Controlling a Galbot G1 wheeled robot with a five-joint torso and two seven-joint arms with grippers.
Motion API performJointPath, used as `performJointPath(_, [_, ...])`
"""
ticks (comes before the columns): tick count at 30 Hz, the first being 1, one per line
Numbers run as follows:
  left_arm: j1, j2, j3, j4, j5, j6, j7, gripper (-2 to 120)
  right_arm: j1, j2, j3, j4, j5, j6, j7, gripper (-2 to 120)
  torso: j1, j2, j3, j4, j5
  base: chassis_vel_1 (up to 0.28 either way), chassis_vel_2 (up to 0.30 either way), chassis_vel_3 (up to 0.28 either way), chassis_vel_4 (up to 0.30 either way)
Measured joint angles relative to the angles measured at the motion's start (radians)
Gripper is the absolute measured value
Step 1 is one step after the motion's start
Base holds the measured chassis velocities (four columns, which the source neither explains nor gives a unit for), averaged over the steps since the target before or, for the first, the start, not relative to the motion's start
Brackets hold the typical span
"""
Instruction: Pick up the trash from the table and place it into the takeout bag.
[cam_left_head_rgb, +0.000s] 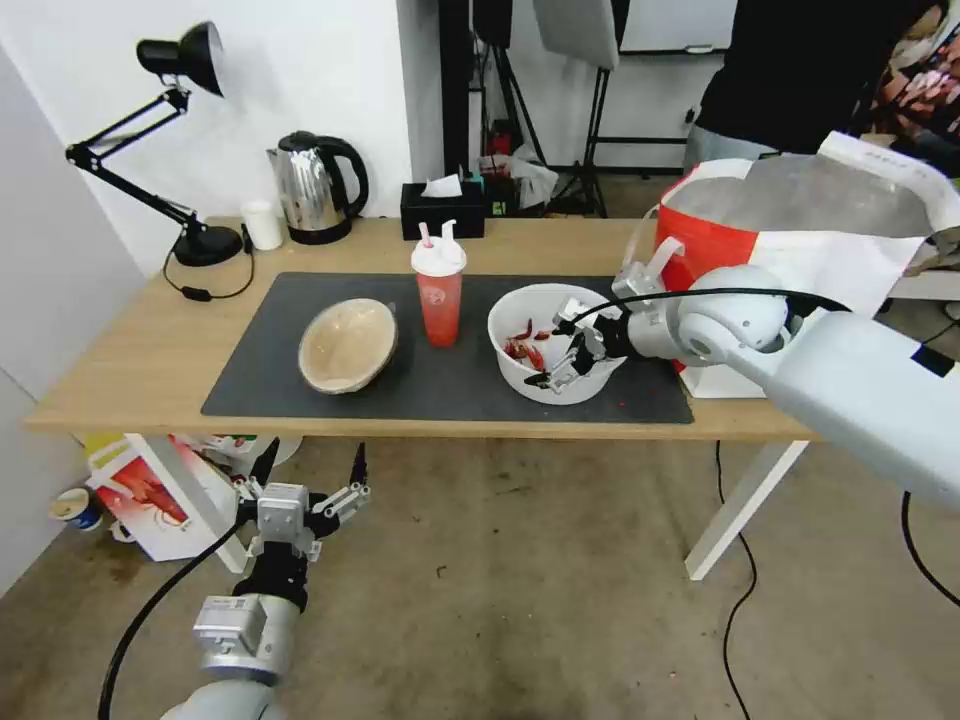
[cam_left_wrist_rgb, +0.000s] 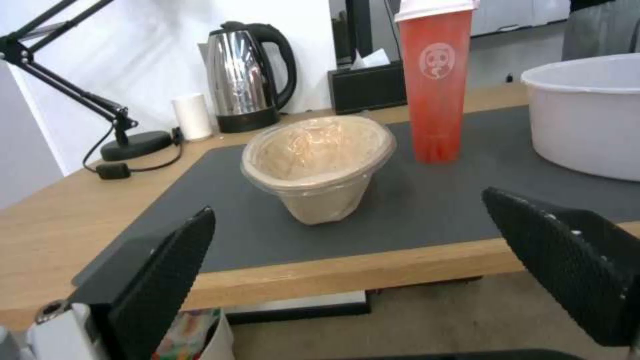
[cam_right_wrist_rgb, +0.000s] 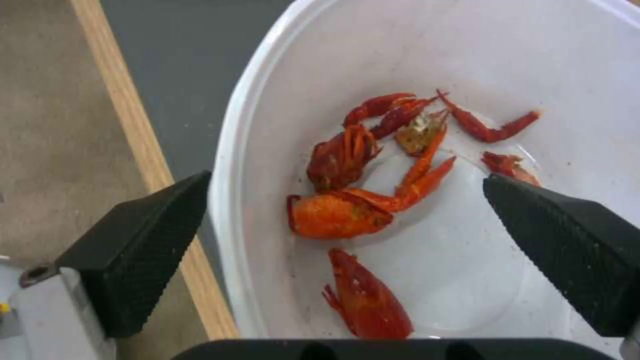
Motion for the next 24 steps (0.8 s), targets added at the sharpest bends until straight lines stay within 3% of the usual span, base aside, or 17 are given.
performJointPath(24, [0.000,0.000,0.000,0.000,0.000,0.000,0.000,100,0.001,0.012,-0.012,0.001,-0.004,0.000,0.001,100,0.000,0.000,0.000,0.0000,0.0000,0.000,0.000,0.000,0.000])
